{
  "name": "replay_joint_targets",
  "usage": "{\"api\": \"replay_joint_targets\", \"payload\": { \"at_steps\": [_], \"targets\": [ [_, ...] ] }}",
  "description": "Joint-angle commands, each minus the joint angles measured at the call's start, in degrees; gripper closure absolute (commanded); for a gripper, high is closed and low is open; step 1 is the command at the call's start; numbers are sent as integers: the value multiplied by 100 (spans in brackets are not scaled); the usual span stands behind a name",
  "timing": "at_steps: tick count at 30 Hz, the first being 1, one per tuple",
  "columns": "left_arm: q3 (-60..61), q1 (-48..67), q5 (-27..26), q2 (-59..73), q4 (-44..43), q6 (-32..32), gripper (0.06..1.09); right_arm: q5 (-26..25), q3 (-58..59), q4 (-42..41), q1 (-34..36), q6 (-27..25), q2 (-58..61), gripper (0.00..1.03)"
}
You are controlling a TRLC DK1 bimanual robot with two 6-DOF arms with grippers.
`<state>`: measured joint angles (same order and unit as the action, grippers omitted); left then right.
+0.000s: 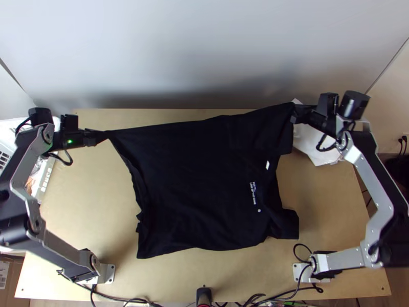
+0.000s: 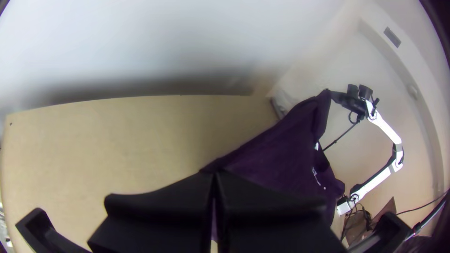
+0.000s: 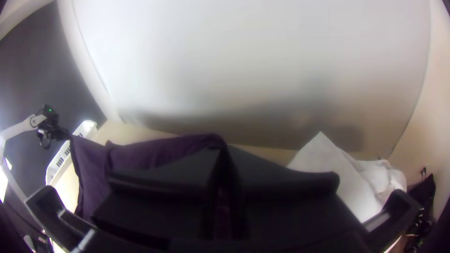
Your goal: Fold the t-shirt
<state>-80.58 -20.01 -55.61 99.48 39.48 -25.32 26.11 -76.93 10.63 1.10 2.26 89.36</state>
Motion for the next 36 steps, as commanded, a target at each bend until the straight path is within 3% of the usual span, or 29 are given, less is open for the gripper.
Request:
{"api": "replay_joint_targets", "payload": {
  "at_steps": [1,17,36],
  "targets": [
    [-714,6,218,1091,-72,80,105,-176,-376,-132,-49,-24,793,100],
    [-1988,173,578,2436,-81,168,105,-308,-1220,-193,-163,-358,2033,100],
    [-3333,401,1193,3323,-108,563,105,-624,-3373,97,-207,-314,3729,100]
  ]
}}
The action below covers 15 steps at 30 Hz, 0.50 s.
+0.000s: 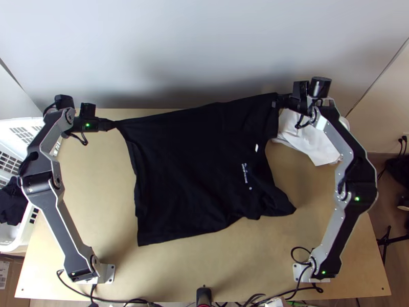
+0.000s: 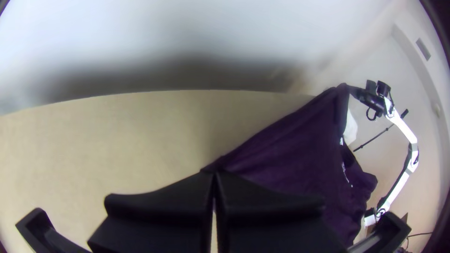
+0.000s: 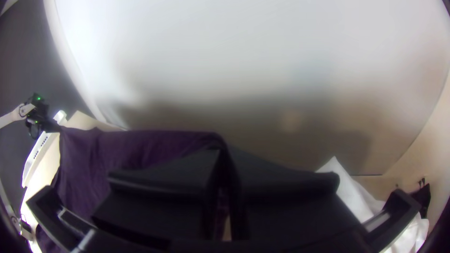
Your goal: Fold the t-shirt
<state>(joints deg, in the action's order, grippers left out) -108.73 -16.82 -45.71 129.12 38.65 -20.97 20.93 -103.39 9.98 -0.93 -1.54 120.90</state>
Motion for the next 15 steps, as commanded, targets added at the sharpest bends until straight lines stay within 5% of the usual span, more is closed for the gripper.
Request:
{"api": "replay_joint_targets", "payload": {
  "at_steps": [1,11,12,14,15],
  "targets": [
    [-588,100,238,412,-33,155,105,-124,-779,162,-4,75,628,100],
    [-905,179,405,773,-306,383,105,-291,-1157,145,-57,93,1023,97],
    [-922,179,414,799,-297,392,95,-291,-1165,145,-57,93,1023,95],
    [-922,197,458,799,-262,392,33,-300,-1165,162,-57,101,997,91],
    [-922,205,458,781,-253,392,7,-326,-1157,215,-57,119,953,66]
  ]
}}
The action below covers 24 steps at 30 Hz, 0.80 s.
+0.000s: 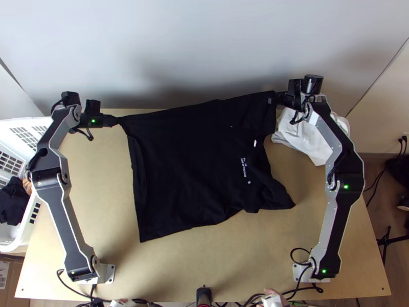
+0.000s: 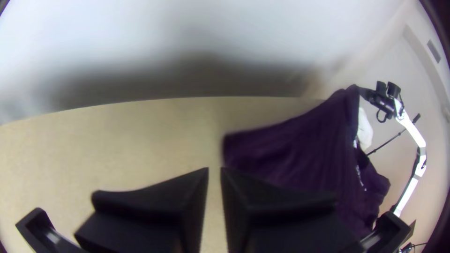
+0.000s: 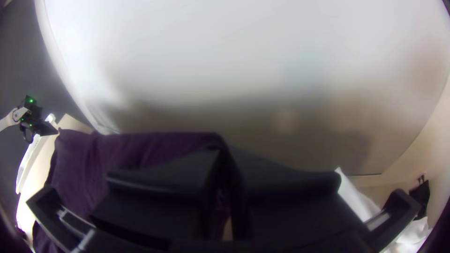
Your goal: Fold the t-shirt
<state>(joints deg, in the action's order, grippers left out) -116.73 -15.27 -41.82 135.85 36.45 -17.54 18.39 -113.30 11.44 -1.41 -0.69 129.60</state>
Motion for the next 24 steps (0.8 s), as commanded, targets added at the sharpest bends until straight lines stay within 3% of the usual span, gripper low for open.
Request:
{"api": "replay_joint_targets", "payload": {
  "at_steps": [1,2,13,24],
  "targets": [
    [-122,50,78,82,-6,40,10,-99,-167,121,-17,51,48,25],
    [-122,50,87,55,12,40,10,-117,-167,157,-17,51,-23,2],
    [282,85,78,-1184,477,93,10,-108,370,376,-79,825,-1455,5],
    [2330,577,95,-3592,477,-241,10,-187,2461,649,-360,623,-3793,5]
  ]
}}
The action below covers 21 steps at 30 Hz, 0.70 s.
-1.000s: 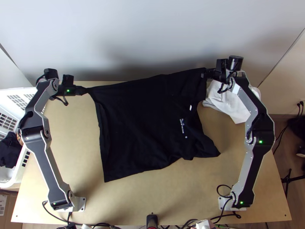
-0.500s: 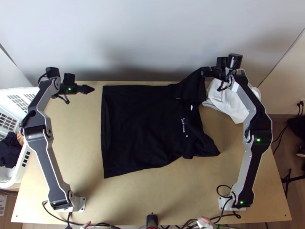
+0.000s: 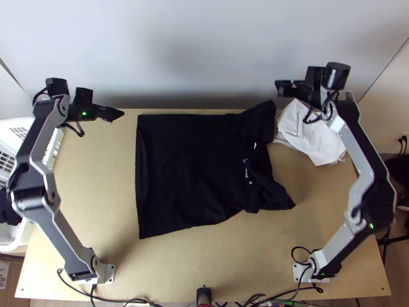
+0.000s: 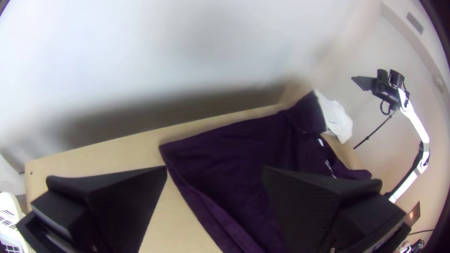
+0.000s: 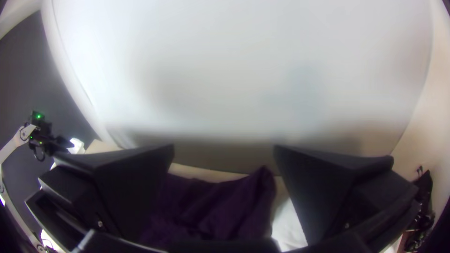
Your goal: Fold the t-shirt
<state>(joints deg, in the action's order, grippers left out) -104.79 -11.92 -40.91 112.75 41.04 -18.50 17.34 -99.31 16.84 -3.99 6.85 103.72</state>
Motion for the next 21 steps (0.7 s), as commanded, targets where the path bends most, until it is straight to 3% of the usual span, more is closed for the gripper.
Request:
{"api": "replay_joint_targets", "payload": {
  "at_steps": [1,3,9,15,21],
  "targets": [
    [1304,261,-5,-1414,18,-154,10,-100,1168,126,-93,-140,-1311,5],
    [1629,287,-5,-1633,27,-189,10,-100,1212,443,-49,-123,-1451,5],
    [2596,375,-5,-2328,388,-453,10,76,1282,2658,-32,-149,-1601,5],
    [3712,480,12,-3101,528,-681,10,76,2390,2807,144,-158,-2330,5],
    [4731,762,364,-3910,572,-910,10,76,2970,3959,12,-351,-2444,5]
  ]
}}
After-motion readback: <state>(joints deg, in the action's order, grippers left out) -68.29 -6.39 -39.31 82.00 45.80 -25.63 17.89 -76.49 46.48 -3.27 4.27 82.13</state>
